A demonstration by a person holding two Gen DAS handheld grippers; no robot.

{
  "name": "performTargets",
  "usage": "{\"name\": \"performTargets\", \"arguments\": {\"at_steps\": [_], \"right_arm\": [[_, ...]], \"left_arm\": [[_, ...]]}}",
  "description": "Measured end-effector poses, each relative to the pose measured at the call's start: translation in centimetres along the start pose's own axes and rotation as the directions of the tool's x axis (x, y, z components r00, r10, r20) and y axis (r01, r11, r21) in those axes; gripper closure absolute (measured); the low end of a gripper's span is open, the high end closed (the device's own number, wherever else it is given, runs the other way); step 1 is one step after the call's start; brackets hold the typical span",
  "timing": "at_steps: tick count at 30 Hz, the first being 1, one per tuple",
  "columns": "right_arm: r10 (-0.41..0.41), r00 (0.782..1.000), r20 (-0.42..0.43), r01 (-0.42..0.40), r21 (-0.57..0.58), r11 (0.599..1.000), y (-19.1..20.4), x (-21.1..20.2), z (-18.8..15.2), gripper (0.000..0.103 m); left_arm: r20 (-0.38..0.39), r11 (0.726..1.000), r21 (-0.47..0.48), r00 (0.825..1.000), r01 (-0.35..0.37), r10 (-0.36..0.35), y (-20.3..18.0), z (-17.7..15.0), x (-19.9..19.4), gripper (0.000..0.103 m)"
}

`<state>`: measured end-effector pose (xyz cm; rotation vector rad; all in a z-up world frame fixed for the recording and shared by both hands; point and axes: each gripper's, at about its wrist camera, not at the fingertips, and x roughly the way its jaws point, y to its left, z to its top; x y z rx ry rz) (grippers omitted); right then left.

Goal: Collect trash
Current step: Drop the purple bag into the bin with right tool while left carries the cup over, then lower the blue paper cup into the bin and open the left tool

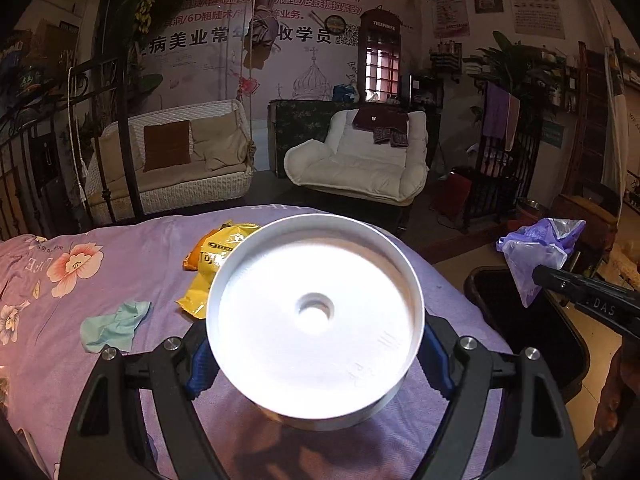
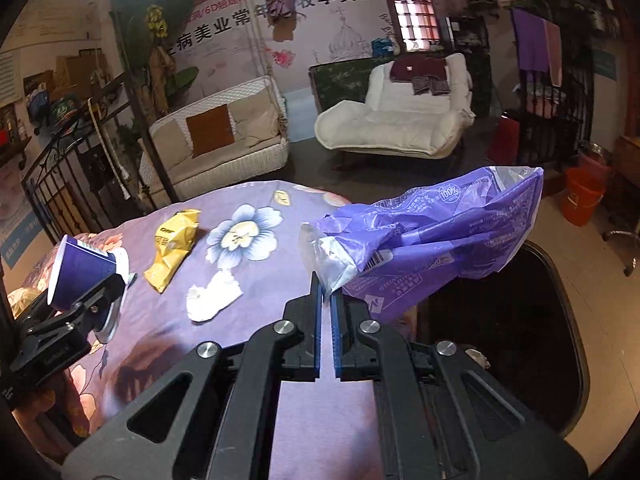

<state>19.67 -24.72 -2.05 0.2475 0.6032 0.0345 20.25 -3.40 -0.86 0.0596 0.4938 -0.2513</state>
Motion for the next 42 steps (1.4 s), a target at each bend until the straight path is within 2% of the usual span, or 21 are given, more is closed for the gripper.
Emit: {"name": "performTargets", "arguments": {"at_steps": [9,19,20,21,23,24,27,28,31,35,39,42], "right_arm": [[-0.136,0.988,-0.073,0.147,0.191,0.97,-8.2,1.7,-2.0,0.098],[-0.199,0.962,-0.184,0.246,0.285,0.926,-11.8,4.5,-4.0,0.097],[-0.206,0.958,-0.201,0.258,0.283,0.924,-11.9,4.8,-4.1,0.095],[-0.229,0.949,-0.216,0.286,0.285,0.915,-12.1,5.0,-4.2,0.088],[-0.251,0.94,-0.232,0.314,0.295,0.902,-12.2,5.3,-4.6,0.065],[-0.261,0.936,-0.238,0.326,0.299,0.897,-12.3,5.4,-4.8,0.045],[-0.284,0.935,-0.212,0.34,0.312,0.887,-12.4,4.7,-5.6,0.041],[-0.299,0.932,-0.206,0.353,0.319,0.88,-12.5,4.4,-5.8,0.035],[-0.329,0.927,-0.18,0.372,0.332,0.867,-12.4,3.3,-6.6,0.028],[-0.397,0.907,-0.138,0.419,0.37,0.829,-12.8,1.5,-6.6,0.02],[-0.414,0.907,-0.081,0.404,0.453,0.795,-13.6,-0.5,-5.9,0.019],[-0.392,0.919,-0.026,0.352,0.502,0.79,-13.9,-1.9,-5.5,0.017]], "left_arm": [[0.0,0.992,0.043,0.993,0.115,-0.115,-4.6,0.8,1.1,0.024],[-0.021,0.978,0.105,0.984,0.178,-0.177,-7.9,0.9,2.0,0.024],[-0.024,0.977,0.101,0.982,0.187,-0.185,-8.1,0.9,2.2,0.024],[-0.029,0.976,0.093,0.98,0.197,-0.195,-8.3,0.9,2.3,0.024],[-0.043,0.974,0.08,0.977,0.213,-0.21,-8.7,0.8,2.7,0.024],[-0.047,0.973,0.081,0.976,0.216,-0.213,-9.1,0.8,2.9,0.024],[-0.051,0.971,0.103,0.976,0.214,-0.21,-10.3,0.7,3.2,0.024],[-0.053,0.971,0.108,0.976,0.215,-0.211,-10.8,0.7,3.3,0.024],[-0.057,0.967,0.126,0.975,0.222,-0.217,-12.1,0.6,3.5,0.024],[-0.075,0.959,0.154,0.97,0.239,-0.23,-13.7,0.1,3.9,0.023],[-0.107,0.956,0.147,0.965,0.254,-0.24,-14.4,-0.5,4.6,0.024],[-0.131,0.951,0.153,0.96,0.267,-0.249,-15.0,-0.8,5.2,0.024]]}}
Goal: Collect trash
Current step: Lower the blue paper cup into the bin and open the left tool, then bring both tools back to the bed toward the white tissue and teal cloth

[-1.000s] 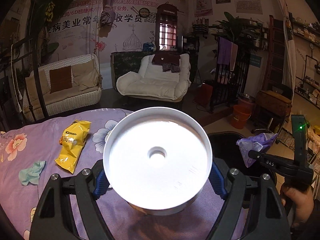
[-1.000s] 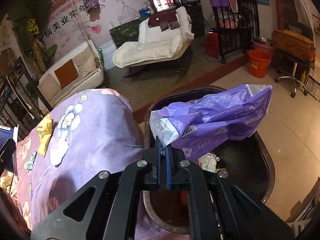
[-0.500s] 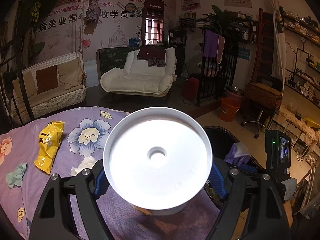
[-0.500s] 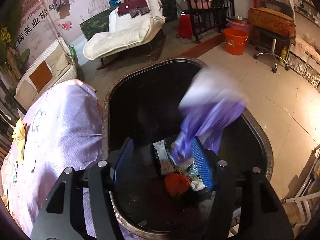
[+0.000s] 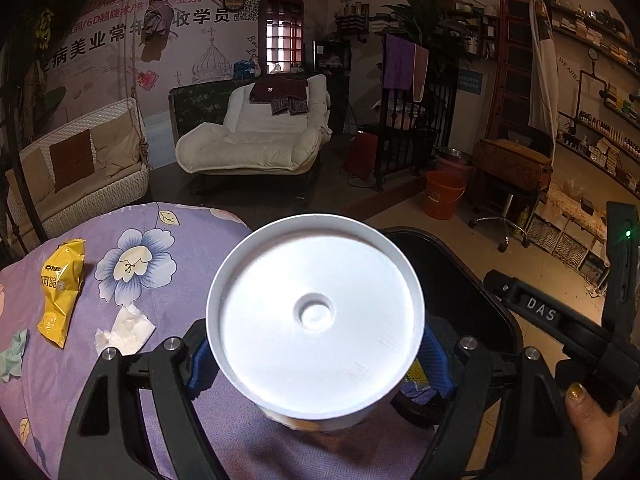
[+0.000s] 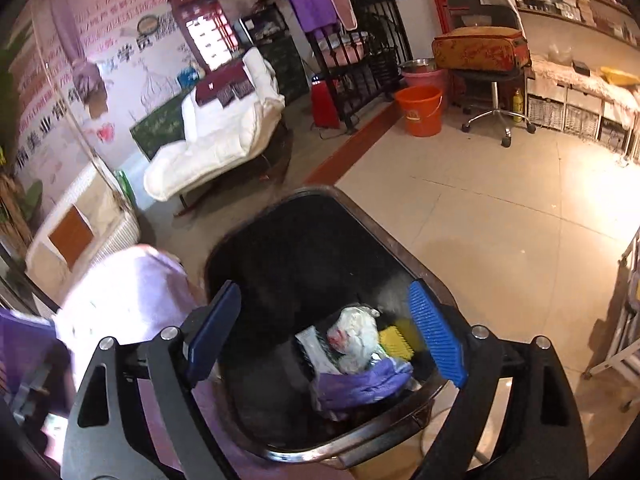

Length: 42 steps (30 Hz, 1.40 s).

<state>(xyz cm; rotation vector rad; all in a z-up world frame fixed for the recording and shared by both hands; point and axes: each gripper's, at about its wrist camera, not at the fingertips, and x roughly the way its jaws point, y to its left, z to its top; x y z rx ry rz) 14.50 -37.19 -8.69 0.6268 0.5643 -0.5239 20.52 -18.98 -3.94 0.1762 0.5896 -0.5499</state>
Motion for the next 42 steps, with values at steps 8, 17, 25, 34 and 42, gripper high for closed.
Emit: {"name": "performTargets", "arguments": {"at_steps": [8,17,25,34,42], "right_arm": [[-0.002,1.0,0.008,0.002,0.038,0.999,-1.4,-0.4,0.5,0.012],[0.005,0.994,0.11,-0.016,0.1,0.995,-1.5,-1.9,1.7,0.011],[-0.021,0.991,0.131,-0.002,0.174,0.985,-3.4,-2.2,2.8,0.011],[-0.028,0.989,0.148,-0.005,0.217,0.976,-4.6,-2.7,3.0,0.01],[-0.026,0.987,0.157,-0.01,0.225,0.974,-4.8,-3.0,3.1,0.01]], "left_arm": [[-0.038,0.999,0.003,0.998,0.046,-0.046,-0.7,1.1,1.9,0.024],[-0.121,0.987,-0.032,0.979,0.159,-0.162,-3.6,1.5,6.0,0.024],[-0.214,0.974,-0.033,0.951,0.222,-0.224,-6.2,0.6,9.3,0.023],[-0.291,0.974,-0.01,0.931,0.226,-0.219,-7.7,0.1,11.2,0.016],[-0.248,0.973,-0.015,0.942,0.232,-0.228,-7.4,0.7,10.2,0.013]]}}
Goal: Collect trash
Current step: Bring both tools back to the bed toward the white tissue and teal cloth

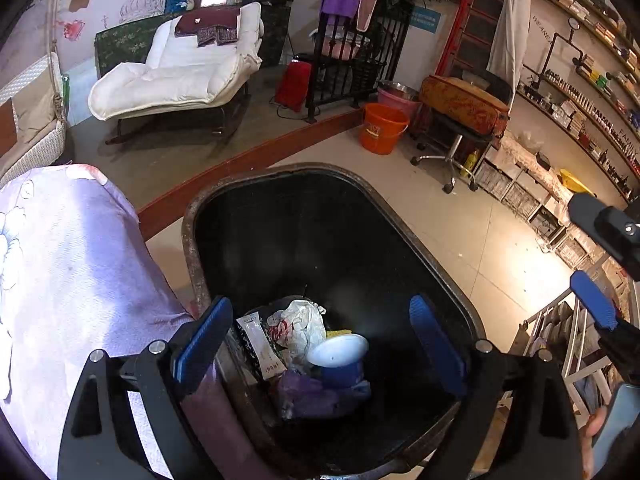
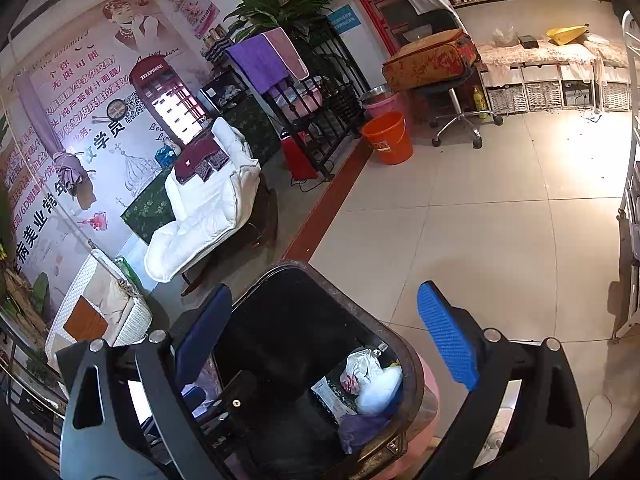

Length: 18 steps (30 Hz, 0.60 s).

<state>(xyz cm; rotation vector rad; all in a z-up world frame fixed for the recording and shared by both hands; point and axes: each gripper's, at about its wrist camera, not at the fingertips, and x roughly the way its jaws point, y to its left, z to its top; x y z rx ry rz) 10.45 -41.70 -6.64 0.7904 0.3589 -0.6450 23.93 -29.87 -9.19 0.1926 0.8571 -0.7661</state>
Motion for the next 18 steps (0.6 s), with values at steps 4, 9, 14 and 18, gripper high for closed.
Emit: {"name": "performTargets", "arguments": {"at_steps": [4,9,14,18], "right_arm": [[0.01,1.0,-0.01,-0.01,0.003,1.0,-0.3,0.0,0.1,0.01],[0.03,0.999,-0.028,-0.031,-0.028,0.999,0.1,-0.3,-0.1,0.009],[0.08,0.991,-0.105,-0.091,-0.1,0.991,1.6,-0.2,-1.2,0.008],[0.128,0.981,-0.144,-0.155,-0.193,0.969,4.1,-0.7,-2.8,0.008]], "left_arm": [[0.029,0.999,-0.047,1.0,0.004,-0.003,1.0,-0.5,-1.2,0.012],[0.066,0.996,-0.085,0.998,-0.014,0.02,2.7,-1.4,-3.5,0.012],[0.097,0.99,-0.122,0.992,-0.069,0.081,4.7,-2.7,-6.5,0.011],[0.121,0.976,-0.177,0.981,-0.13,0.153,7.2,-4.1,-9.2,0.011]]}}
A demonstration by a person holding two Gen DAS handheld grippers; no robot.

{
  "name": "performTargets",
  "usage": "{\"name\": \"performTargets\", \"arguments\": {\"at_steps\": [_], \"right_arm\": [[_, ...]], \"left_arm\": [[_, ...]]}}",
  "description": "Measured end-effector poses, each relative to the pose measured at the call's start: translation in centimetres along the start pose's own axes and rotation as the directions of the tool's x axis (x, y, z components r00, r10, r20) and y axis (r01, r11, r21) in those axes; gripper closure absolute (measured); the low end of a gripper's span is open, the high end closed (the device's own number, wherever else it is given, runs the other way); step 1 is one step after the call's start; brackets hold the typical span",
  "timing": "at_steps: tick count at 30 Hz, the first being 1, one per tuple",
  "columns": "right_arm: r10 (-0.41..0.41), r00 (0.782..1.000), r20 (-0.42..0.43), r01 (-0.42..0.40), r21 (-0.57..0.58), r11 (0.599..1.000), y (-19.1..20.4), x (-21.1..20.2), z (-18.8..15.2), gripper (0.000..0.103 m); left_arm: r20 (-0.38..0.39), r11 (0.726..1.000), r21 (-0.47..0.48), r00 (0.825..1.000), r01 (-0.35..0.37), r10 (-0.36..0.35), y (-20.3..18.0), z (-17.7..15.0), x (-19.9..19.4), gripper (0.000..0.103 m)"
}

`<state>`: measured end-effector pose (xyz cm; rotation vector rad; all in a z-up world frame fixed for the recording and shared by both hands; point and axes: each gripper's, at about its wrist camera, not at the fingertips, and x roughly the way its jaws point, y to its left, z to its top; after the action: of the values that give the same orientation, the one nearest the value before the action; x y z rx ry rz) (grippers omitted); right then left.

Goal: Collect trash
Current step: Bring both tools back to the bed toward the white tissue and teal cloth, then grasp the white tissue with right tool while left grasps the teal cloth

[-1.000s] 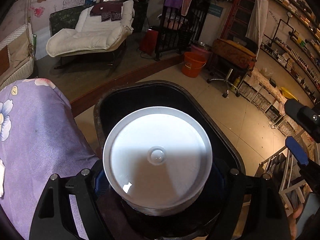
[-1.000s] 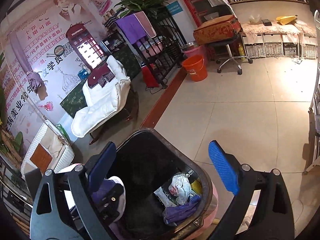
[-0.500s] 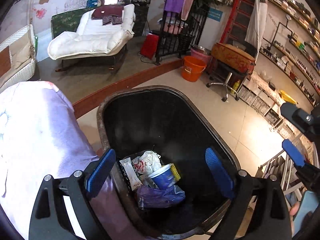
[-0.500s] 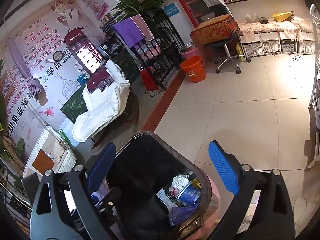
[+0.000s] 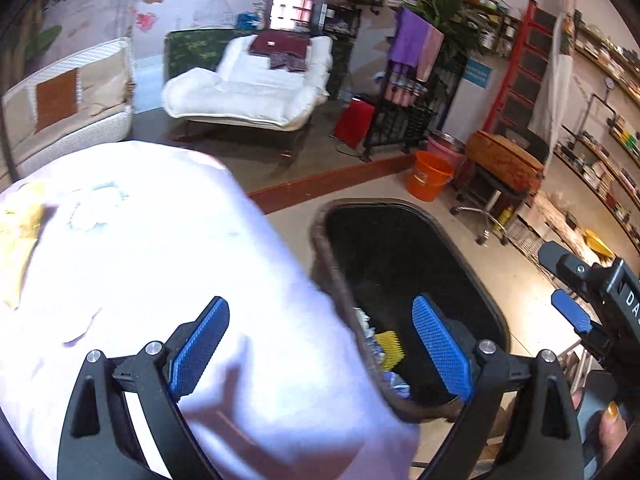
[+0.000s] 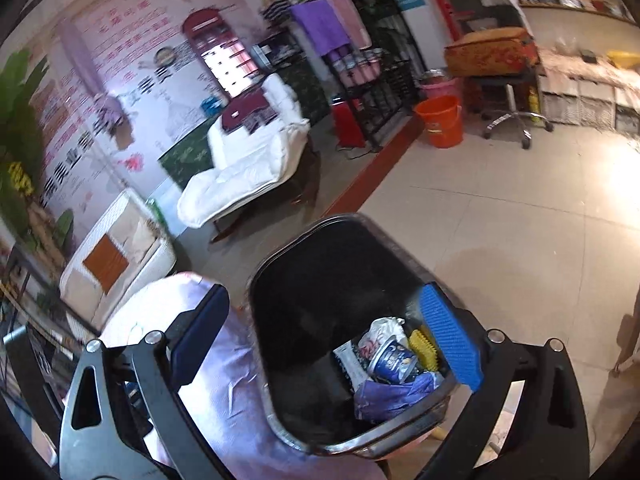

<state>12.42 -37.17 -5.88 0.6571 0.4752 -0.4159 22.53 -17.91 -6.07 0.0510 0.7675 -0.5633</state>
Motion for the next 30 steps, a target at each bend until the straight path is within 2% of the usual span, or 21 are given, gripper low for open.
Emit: {"name": "performTargets", "arguments": {"at_steps": [3,6,9,10,14,16,20,23,25,27,28,30], "right_arm": [[0.05,0.998,-0.049,-0.056,-0.109,0.992,2.9,0.4,-1.1,0.008],[0.106,0.983,-0.147,-0.137,-0.226,0.964,6.2,1.3,-2.4,0.008],[0.162,0.947,-0.279,-0.251,-0.321,0.913,9.8,2.7,-4.3,0.008],[0.169,0.934,-0.314,-0.279,-0.35,0.894,11.0,3.0,-4.8,0.008],[0.18,0.87,-0.459,-0.407,-0.463,0.787,16.7,4.7,-7.9,0.008],[0.168,0.833,-0.528,-0.471,-0.516,0.716,20.0,5.8,-9.8,0.008],[0.089,0.787,-0.61,-0.537,-0.607,0.586,25.4,7.6,-13.5,0.008],[-0.001,0.779,-0.627,-0.538,-0.669,0.513,28.5,9.3,-16.0,0.008],[-0.059,0.795,-0.603,-0.51,-0.719,0.472,30.4,10.5,-17.2,0.008],[-0.1,0.801,-0.59,-0.493,-0.745,0.449,31.6,11.8,-18.0,0.01],[-0.121,0.8,-0.587,-0.485,-0.752,0.446,31.9,12.8,-18.1,0.014],[-0.141,0.796,-0.589,-0.477,-0.754,0.452,31.9,14.0,-18.1,0.024]], "left_arm": [[0.033,0.997,-0.004,0.996,-0.083,0.083,2.2,-0.4,-2.1,0.01],[0.048,0.986,-0.007,0.985,-0.167,0.167,4.8,-0.7,-4.0,0.01],[0.065,0.967,-0.034,0.965,-0.252,0.254,8.4,-1.0,-6.0,0.01],[0.065,0.957,-0.047,0.955,-0.287,0.29,9.8,-1.2,-6.5,0.01],[0.016,0.886,-0.129,0.892,-0.445,0.451,16.7,-2.4,-8.4,0.01],[-0.017,0.851,-0.196,0.87,-0.486,0.493,20.6,-3.3,-9.6,0.01],[-0.101,0.765,-0.286,0.811,-0.578,0.576,27.4,-4.8,-11.0,0.01],[-0.166,0.716,-0.31,0.778,-0.625,0.606,31.2,-5.1,-11.0,0.01],[-0.183,0.709,-0.334,0.78,-0.622,0.598,33.1,-5.0,-11.1,0.01],[-0.194,0.72,-0.337,0.793,-0.607,0.578,34.4,-4.6,-10.4,0.01],[-0.206,0.725,-0.331,0.796,-0.604,0.57,34.7,-4.4,-9.7,0.01],[-0.239,0.726,-0.299,0.786,-0.619,0.571,35.2,-3.9,-8.2,0.01]]}}
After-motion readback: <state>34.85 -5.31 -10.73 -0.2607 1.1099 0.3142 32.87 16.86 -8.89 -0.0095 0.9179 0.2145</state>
